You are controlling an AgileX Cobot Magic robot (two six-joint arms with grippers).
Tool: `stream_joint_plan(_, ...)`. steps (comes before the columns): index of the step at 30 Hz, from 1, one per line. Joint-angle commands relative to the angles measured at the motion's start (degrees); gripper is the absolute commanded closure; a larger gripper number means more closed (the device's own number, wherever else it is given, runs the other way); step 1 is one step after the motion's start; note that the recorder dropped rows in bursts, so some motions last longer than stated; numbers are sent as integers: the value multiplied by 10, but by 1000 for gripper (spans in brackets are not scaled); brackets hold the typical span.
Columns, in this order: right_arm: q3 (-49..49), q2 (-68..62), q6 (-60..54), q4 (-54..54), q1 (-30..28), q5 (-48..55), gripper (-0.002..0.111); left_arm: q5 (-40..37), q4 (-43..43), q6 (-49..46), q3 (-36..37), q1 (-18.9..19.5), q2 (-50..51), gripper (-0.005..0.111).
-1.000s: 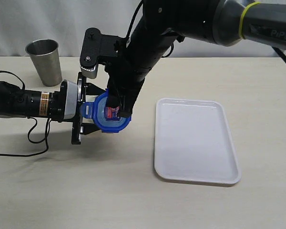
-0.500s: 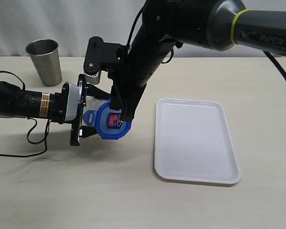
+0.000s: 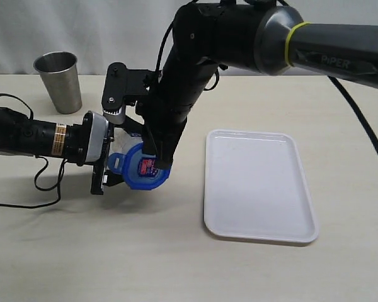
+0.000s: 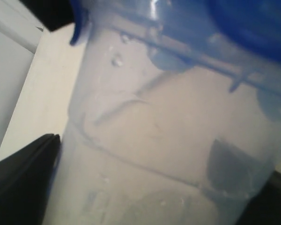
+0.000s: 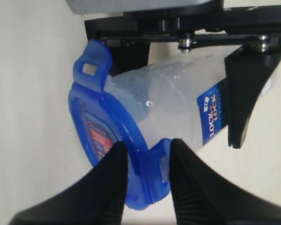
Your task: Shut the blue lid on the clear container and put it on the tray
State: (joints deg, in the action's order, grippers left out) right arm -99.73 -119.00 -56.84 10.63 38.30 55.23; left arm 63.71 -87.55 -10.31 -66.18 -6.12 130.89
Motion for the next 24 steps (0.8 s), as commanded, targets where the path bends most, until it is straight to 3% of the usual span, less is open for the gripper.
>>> stream_joint_plan(1,-20,2,71,-13,5,-10,81,63,63,108,2,-11,-6,107)
stream_joint_plan(6,-53,14,170,-26,-11,-26,79,63,82,161,2,-11,-6,107)
stream_joint_plan(11,-90,15,351,-43,-32,-55,66,63,124,273,2,-10,-6,107)
stream_joint_plan(16,-121,17,479,-44,-38,-49,66,63,137,318,2,-10,-6,107)
stream_joint_plan(21,-128,17,496,35,-35,-20,66,63,154,400,2,-12,-6,107)
stream_joint_plan(24,-128,17,496,27,-35,-2,66,63,163,452,2,-12,-6,107)
